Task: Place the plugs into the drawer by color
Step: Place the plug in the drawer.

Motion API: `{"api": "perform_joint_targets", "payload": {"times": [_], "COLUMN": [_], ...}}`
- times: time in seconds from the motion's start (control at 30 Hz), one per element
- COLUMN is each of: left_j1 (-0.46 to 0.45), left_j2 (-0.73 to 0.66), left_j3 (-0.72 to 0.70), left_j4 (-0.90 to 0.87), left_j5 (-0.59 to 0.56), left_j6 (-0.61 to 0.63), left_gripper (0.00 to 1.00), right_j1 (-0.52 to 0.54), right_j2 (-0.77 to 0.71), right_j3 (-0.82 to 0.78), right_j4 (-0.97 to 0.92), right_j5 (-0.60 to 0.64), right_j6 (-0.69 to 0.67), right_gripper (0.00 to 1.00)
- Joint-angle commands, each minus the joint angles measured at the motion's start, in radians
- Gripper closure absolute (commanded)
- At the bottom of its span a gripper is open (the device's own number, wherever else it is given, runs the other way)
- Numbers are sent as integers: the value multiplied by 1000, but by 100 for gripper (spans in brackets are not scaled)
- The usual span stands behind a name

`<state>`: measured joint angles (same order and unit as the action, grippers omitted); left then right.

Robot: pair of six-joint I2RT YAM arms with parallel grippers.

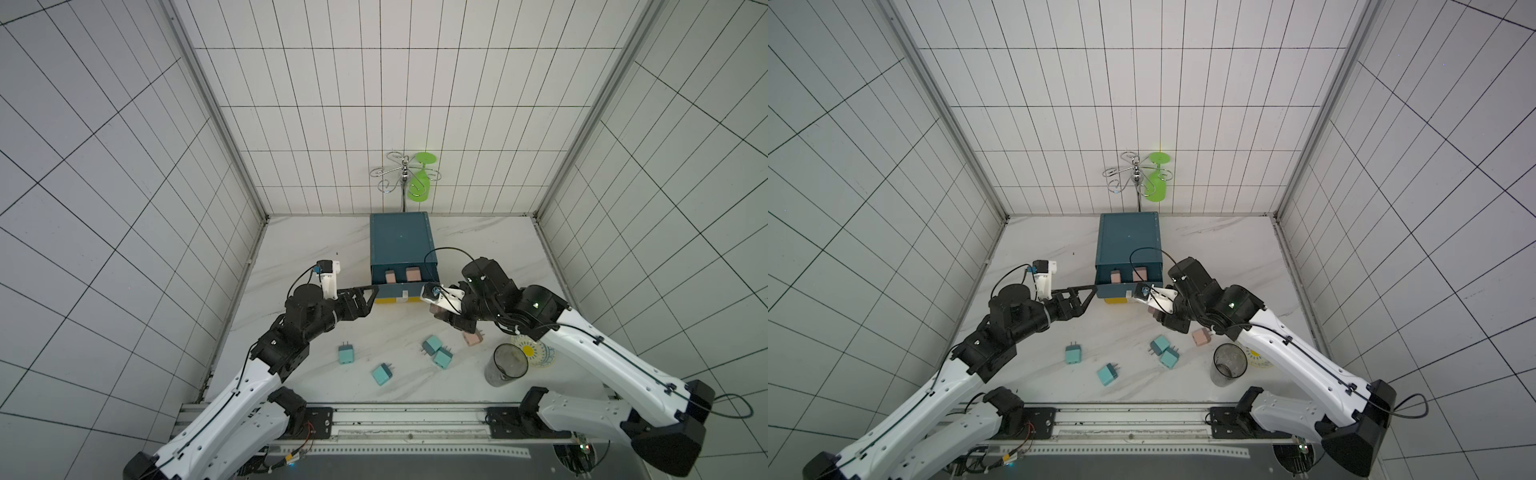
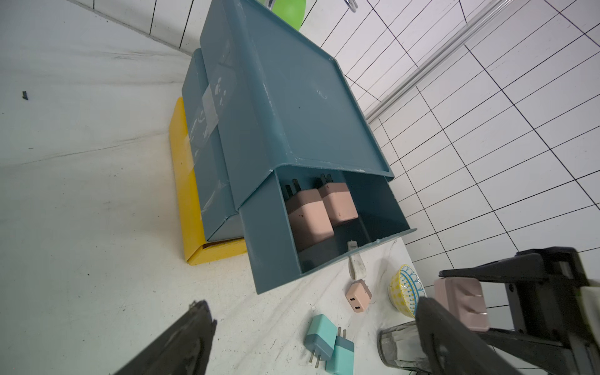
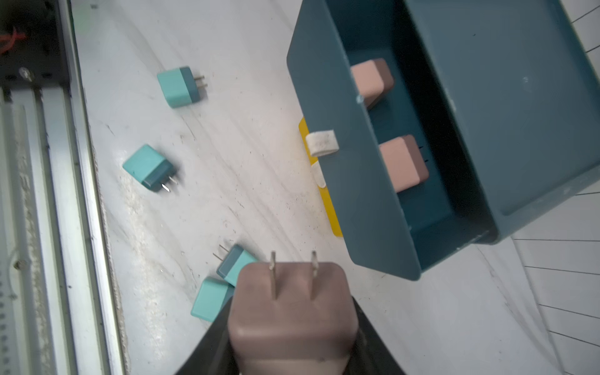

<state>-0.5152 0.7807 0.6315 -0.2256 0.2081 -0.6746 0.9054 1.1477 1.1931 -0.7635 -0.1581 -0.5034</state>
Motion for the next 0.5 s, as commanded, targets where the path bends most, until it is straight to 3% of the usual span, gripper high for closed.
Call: {"api": "perform_joint_targets", "payload": {"times": [0.0, 0.07, 0.23, 0.33, 0.47], "left_j1": [3, 2, 2, 1, -1], "left_j2": [34, 62, 69, 75, 83], "left_j3": [11, 15, 31, 24, 26], "left_j4": [33, 37, 9, 19, 18], "left_j5": [9, 20, 12, 4, -4], "left_j6": [15, 16, 29, 31, 36], "left_gripper": [1, 1, 2, 3, 4], "right_j1": [9, 9, 7, 3, -4], "right_j2": [35, 75, 256, 382, 492], "right_j3": [118, 181, 432, 596, 685], "right_j4": [118, 146, -39, -199, -241], "right_j5": [-42, 46, 281, 304, 203], "right_j6": [227, 358, 591, 699, 759], "right_gripper": [94, 90, 100, 100, 100]}}
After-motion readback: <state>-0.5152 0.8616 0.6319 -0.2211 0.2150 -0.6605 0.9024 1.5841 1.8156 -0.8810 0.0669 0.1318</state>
